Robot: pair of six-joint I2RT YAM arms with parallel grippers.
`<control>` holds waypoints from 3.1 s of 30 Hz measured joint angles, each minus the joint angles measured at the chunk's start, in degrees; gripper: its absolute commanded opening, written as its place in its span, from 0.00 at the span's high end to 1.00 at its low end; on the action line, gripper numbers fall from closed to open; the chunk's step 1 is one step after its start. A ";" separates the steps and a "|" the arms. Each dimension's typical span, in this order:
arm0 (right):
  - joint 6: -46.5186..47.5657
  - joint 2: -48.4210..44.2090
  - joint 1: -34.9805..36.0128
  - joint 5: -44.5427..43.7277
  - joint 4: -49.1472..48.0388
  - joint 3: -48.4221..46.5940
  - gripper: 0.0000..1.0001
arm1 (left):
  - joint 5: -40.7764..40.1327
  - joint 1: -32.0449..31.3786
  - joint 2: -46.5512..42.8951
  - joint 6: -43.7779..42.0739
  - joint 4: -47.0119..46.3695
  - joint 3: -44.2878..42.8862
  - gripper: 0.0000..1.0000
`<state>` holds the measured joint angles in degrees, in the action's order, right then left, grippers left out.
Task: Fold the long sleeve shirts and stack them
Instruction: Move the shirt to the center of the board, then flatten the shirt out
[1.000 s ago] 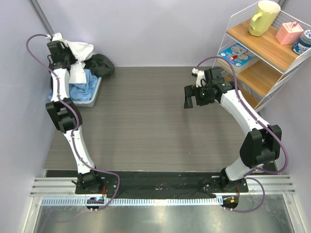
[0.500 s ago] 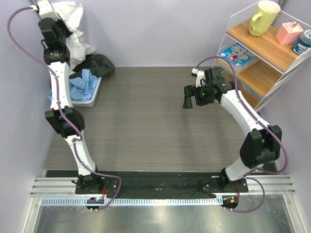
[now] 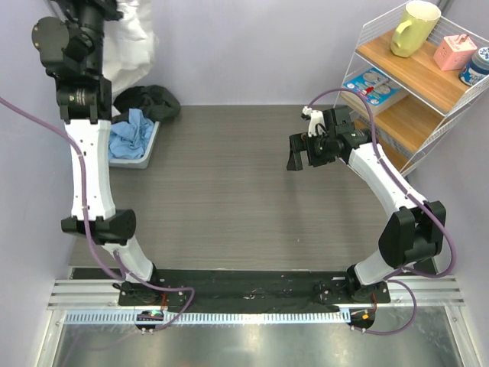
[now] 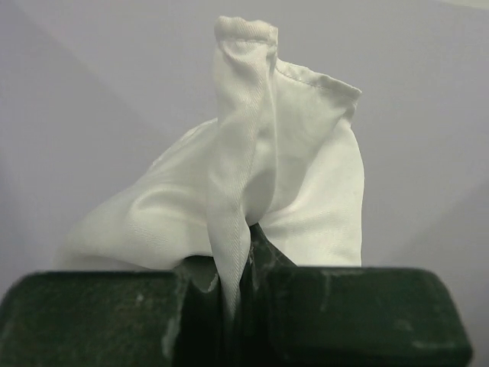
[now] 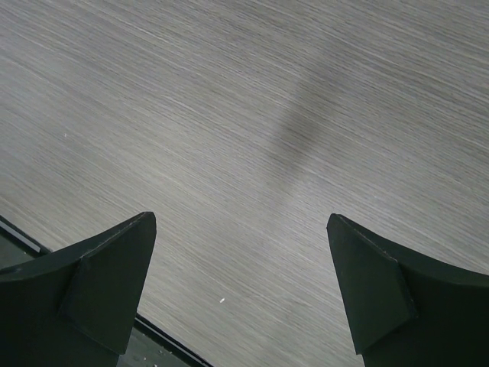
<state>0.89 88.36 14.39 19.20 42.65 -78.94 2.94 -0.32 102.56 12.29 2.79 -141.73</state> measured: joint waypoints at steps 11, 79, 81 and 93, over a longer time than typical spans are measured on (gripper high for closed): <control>2.23 -1.51 -0.61 1.99 -0.15 -0.02 0.00 | 10.88 -11.56 -15.89 3.89 5.81 23.26 1.00; -7.28 27.36 7.76 1.11 -15.47 -0.68 0.97 | 3.56 -22.71 -11.78 -39.23 35.41 79.25 0.67; -7.28 28.20 7.74 -0.15 -16.04 -1.33 0.99 | 1.14 -22.12 -12.04 -40.68 36.24 79.28 0.87; 0.33 28.83 -1.70 -8.92 -6.78 -12.92 0.99 | 1.73 -0.72 -38.49 -61.20 57.22 86.86 1.00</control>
<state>1.21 117.19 12.69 10.28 35.88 -91.85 4.67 -1.04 64.07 -48.90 60.01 -54.87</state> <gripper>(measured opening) 0.022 0.005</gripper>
